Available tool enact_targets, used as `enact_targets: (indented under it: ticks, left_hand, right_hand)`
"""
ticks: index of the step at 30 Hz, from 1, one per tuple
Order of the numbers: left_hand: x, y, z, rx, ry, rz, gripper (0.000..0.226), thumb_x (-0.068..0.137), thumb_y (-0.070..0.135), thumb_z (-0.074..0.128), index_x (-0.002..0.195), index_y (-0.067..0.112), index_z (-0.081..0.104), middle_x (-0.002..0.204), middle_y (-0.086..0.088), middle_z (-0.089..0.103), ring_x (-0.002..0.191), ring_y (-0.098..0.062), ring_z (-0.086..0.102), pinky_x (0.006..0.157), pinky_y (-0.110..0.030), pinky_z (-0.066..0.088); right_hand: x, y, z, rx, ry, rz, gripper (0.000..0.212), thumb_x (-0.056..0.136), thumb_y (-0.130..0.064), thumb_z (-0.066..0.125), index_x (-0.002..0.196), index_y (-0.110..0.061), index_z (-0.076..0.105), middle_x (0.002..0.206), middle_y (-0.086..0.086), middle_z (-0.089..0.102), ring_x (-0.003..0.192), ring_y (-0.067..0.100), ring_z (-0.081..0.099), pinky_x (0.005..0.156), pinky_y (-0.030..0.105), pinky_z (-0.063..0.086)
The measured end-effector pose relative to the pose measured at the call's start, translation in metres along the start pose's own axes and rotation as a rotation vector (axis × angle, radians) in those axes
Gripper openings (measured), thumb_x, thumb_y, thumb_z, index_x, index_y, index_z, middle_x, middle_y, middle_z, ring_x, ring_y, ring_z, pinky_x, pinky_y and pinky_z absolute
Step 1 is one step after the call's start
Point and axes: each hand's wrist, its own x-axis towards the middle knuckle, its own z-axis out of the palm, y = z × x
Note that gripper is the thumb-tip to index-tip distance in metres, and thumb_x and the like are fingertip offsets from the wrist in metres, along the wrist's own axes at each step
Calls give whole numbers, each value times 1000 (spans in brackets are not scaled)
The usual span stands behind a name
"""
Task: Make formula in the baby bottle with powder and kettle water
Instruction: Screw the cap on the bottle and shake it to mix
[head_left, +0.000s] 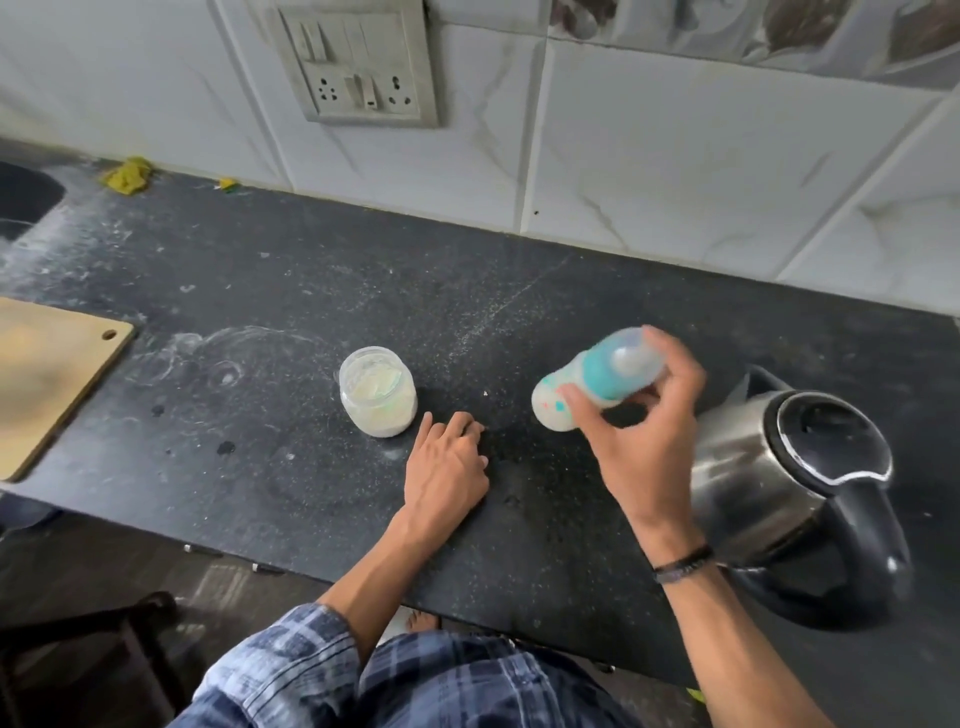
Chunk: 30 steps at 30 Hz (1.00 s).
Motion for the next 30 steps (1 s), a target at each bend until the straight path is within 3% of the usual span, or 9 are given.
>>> enact_targets:
  ticks: [2, 5, 10, 14, 19, 26, 30]
  left_hand:
    - [-3, 0, 1, -11, -16, -6, 49, 95, 29, 60, 143, 20, 54, 143, 6, 49, 123, -22, 54, 125, -40, 7]
    - [-2, 4, 3, -13, -3, -9, 50, 93, 27, 61, 142, 19, 55, 143, 4, 50, 123, -23, 54, 125, -40, 9]
    - [-1, 2, 0, -15, -3, -20, 49, 93, 28, 62, 141, 20, 56, 143, 5, 50, 124, -23, 54, 126, -41, 9]
    - [-2, 4, 2, -18, -8, -31, 49, 95, 29, 60, 143, 21, 54, 144, 6, 49, 125, -22, 52, 125, -40, 7]
    - [-3, 3, 2, -13, -8, -26, 49, 95, 29, 59, 144, 21, 53, 144, 6, 48, 125, -22, 52, 125, -41, 8]
    - [-3, 3, 2, -16, -9, -25, 50, 95, 29, 60, 144, 20, 53, 143, 6, 49, 125, -22, 52, 125, -41, 8]
    - [-4, 3, 3, -29, -5, -24, 49, 94, 27, 62, 141, 19, 55, 141, 4, 51, 122, -24, 54, 125, -42, 11]
  right_hand:
    - [-4, -5, -6, 80, 85, -51, 83, 80, -14, 88, 141, -27, 34, 142, 18, 45, 124, 29, 59, 95, 52, 57]
    - [-5, 3, -3, 39, 130, -62, 79, 82, -17, 87, 143, -18, 36, 144, 19, 43, 126, 34, 58, 96, 52, 57]
    - [-15, 48, 21, -133, -66, 22, 78, 80, -21, 89, 142, -26, 42, 139, -4, 55, 118, 29, 62, 90, 53, 56]
    - [-31, 67, 33, -209, -192, 10, 79, 80, -18, 88, 143, -30, 42, 126, 10, 61, 108, 31, 60, 89, 52, 55]
    - [-38, 71, 38, -285, -304, -11, 77, 83, -23, 85, 144, -34, 40, 112, 9, 60, 99, 28, 56, 89, 31, 46]
    - [-48, 76, 41, -330, -357, -13, 77, 85, -27, 81, 146, -36, 36, 113, 6, 57, 101, 25, 54, 85, 38, 50]
    - [-51, 77, 42, -272, -340, 64, 89, 80, -35, 87, 150, -35, 33, 128, 6, 57, 113, 25, 55, 92, 44, 54]
